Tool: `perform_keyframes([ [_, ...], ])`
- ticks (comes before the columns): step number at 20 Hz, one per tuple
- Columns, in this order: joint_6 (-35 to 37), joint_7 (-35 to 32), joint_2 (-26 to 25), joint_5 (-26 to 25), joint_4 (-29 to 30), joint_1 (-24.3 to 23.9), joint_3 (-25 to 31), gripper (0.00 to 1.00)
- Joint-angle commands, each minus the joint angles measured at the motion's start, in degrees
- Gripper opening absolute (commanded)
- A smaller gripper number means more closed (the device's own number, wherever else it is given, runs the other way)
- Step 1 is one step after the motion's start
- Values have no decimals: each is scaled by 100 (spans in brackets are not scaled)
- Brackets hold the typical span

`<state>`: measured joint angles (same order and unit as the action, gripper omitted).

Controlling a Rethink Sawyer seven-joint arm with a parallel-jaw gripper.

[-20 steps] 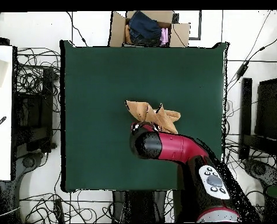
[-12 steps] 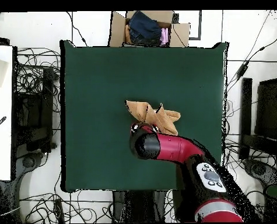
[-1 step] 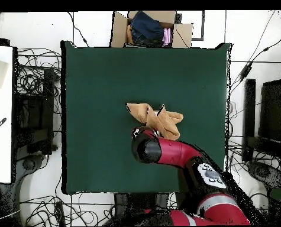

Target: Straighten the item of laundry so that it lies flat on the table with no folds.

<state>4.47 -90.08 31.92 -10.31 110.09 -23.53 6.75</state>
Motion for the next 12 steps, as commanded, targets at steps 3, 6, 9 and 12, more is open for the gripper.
perform_keyframes([
  [3,-277,-894,-194,-223,464,-55,113,100],
  [6,-290,-895,-178,-212,471,-27,92,100],
  [9,-331,-901,-167,-209,479,-5,72,100],
  [12,-323,-930,-103,-165,489,74,-10,100],
])
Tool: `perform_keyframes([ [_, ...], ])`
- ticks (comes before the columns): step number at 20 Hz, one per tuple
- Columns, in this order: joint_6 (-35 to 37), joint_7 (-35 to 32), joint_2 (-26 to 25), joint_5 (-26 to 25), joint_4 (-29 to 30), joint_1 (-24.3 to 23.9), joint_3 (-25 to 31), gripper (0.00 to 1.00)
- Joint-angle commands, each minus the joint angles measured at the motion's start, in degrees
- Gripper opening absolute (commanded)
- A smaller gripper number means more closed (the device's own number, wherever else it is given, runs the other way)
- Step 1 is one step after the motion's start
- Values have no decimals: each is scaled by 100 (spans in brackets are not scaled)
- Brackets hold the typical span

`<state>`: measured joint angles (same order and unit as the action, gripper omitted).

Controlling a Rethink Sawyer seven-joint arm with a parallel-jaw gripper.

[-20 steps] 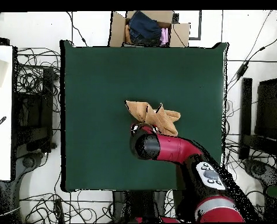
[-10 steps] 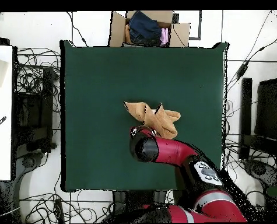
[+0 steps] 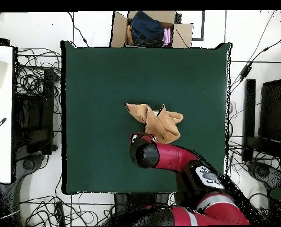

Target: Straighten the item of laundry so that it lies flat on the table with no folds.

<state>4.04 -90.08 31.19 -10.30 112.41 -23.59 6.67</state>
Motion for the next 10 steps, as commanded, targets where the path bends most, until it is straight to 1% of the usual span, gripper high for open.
perform_keyframes([
  [1,-288,-958,-10,-143,269,115,-37,100],
  [4,-306,-955,25,-145,270,173,-101,100],
  [10,-281,-923,0,-153,269,95,-43,100],
])
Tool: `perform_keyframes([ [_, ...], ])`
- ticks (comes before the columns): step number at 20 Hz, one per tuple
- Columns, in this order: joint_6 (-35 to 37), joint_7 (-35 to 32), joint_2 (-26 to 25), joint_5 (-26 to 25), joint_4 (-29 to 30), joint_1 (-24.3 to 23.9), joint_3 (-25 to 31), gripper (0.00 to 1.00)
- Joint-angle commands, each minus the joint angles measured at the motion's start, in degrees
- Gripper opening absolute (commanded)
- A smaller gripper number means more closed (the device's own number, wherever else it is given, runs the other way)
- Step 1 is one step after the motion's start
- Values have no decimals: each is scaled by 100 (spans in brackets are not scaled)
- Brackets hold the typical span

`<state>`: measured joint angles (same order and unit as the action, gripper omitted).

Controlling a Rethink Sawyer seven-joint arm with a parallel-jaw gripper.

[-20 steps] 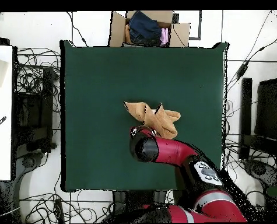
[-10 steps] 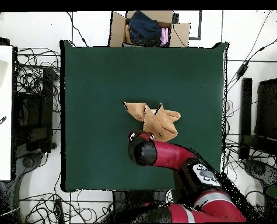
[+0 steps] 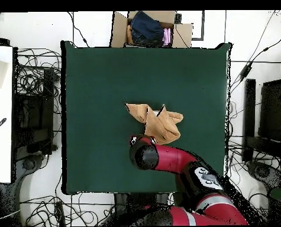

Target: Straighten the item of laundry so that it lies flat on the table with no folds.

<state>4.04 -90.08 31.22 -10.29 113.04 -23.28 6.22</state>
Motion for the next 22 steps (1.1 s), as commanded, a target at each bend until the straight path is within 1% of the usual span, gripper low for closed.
perform_keyframes([
  [1,-271,-919,7,-155,209,63,3,100],
  [13,-310,-940,-15,-145,156,143,-77,100],
  [22,-347,-948,203,-161,48,574,-543,100],
])
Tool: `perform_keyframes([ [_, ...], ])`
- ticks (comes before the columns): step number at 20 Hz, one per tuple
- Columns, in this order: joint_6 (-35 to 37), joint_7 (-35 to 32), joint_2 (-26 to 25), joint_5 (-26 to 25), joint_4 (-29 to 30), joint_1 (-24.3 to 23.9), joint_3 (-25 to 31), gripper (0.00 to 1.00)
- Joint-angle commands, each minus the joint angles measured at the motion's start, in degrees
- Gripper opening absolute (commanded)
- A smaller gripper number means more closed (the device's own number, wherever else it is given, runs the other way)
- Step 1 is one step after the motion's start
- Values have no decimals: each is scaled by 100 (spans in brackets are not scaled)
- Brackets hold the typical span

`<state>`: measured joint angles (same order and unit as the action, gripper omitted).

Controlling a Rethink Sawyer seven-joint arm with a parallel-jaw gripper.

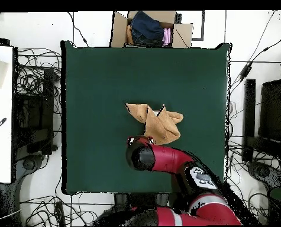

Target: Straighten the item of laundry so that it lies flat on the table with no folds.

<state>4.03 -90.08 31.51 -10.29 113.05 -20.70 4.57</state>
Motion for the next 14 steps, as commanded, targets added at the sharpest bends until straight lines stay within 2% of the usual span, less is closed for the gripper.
perform_keyframes([
  [1,-355,-934,186,-172,23,357,-427,100],
  [14,-428,-853,187,-184,-204,649,-777,100],
])
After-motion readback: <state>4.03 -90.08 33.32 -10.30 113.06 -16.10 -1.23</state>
